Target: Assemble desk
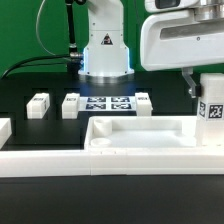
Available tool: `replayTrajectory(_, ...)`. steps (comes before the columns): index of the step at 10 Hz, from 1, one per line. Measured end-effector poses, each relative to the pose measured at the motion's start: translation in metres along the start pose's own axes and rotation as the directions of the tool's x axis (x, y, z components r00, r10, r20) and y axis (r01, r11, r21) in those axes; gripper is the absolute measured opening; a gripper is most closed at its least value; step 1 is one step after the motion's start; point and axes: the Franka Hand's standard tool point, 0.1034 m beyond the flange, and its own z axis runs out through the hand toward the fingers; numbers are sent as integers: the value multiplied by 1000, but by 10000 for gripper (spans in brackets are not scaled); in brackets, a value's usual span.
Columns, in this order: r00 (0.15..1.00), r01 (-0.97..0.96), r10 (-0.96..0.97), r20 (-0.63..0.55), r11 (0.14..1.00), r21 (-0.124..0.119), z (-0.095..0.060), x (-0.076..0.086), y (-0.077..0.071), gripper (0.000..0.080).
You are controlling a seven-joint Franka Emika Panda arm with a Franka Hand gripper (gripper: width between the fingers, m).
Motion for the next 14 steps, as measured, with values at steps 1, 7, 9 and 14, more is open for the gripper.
replayTrajectory(1, 997, -74, 74, 0, 997, -5, 1, 1, 4, 301)
replayTrajectory(7, 680, -733, 733, 36, 680, 19, 0, 3, 8, 299)
replayTrajectory(9, 441, -897, 892, 98, 441, 24, 1, 2, 5, 299)
replayTrajectory(14, 97, -995, 988, 120, 98, -2, 2, 2, 6, 299)
